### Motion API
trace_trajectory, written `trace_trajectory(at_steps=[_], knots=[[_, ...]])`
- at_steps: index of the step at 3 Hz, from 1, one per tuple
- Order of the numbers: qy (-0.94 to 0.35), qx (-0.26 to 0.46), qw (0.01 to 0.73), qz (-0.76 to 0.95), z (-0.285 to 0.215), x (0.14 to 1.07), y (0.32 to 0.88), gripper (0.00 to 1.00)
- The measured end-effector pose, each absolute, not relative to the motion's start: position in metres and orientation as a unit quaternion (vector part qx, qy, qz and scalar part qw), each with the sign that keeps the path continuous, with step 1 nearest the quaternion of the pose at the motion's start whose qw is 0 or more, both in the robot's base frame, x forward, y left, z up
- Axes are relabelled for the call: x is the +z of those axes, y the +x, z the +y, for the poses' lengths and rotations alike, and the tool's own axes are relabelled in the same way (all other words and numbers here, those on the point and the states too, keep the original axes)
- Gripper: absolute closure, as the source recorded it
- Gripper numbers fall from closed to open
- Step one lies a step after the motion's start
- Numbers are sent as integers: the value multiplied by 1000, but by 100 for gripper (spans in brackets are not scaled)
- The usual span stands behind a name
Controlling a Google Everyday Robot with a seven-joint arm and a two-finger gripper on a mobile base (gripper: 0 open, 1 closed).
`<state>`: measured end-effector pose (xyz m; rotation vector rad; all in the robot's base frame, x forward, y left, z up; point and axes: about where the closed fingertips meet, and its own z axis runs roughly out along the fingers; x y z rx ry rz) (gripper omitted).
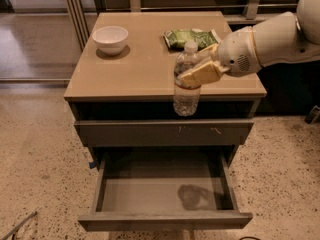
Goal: Pick water bottle from middle drawer and place on counter
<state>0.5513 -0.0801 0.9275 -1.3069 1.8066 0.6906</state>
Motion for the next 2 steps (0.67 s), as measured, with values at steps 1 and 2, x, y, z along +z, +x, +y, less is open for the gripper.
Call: trace_trajectory(at_steps=[1, 2], knots=[[-514, 269, 409, 704, -70, 947, 597, 100], [-518, 269, 419, 695, -59, 956, 625, 100]])
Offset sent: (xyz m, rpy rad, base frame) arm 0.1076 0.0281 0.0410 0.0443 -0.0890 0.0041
